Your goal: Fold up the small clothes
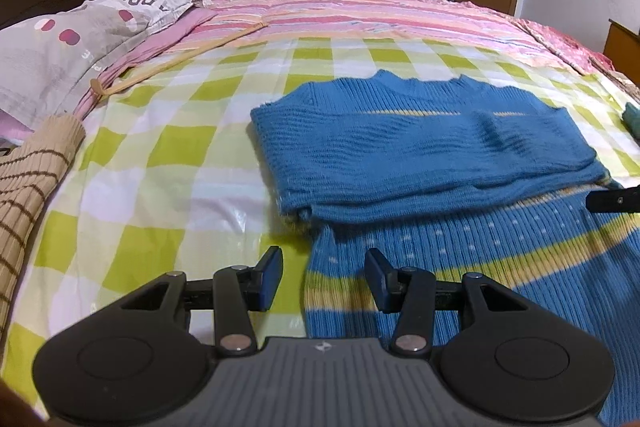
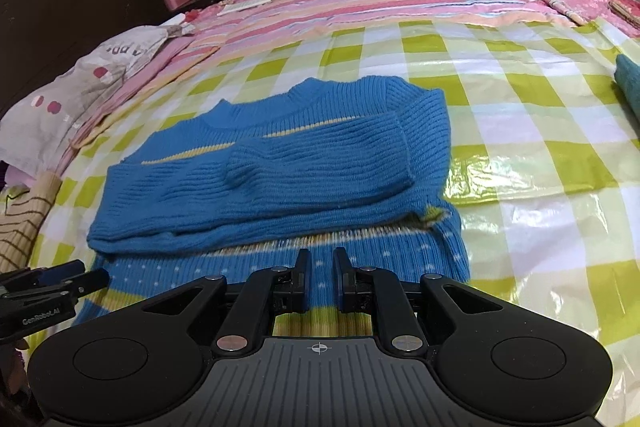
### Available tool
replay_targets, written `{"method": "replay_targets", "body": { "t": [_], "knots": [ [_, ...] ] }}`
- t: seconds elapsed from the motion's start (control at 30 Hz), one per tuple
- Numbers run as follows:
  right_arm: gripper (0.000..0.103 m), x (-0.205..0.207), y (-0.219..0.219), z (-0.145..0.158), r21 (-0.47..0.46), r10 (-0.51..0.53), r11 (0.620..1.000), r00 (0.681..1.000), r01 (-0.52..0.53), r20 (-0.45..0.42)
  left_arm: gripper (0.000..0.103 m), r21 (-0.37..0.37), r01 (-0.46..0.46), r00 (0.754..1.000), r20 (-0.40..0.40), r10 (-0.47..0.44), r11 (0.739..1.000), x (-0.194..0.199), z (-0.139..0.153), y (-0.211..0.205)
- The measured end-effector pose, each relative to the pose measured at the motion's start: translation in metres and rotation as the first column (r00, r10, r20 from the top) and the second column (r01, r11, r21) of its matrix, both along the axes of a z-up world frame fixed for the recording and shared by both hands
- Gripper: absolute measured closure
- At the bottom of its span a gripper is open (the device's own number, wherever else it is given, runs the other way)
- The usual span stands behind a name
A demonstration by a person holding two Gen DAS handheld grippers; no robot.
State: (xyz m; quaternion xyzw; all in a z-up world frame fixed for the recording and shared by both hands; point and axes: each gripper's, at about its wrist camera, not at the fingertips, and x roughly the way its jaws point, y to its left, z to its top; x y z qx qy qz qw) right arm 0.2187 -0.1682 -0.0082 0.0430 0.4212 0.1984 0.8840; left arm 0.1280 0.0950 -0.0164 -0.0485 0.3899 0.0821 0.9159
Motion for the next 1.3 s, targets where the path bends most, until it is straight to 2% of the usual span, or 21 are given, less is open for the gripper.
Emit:
{"method": "replay_targets", "body": {
  "t": [0.4, 1.3],
  "knots": [
    [0.089, -0.028, -0.016, 0.001, 0.008, 0.013, 1.0, 1.0, -0.013, -0.019, 0.052, 0.002, 0.047, 0.996, -0.07, -0.047, 0.999, -0.029, 0.001, -0.012],
    [0.088, -0.09, -0.064, -0.001, 0.001, -0.003, 1.0, 0.998, 0.003, -0.059, 0.052, 0.003, 0.088, 0.983, -0.159, -0.087, 0.996, -0.083, 0.006, -0.033]
  ]
}}
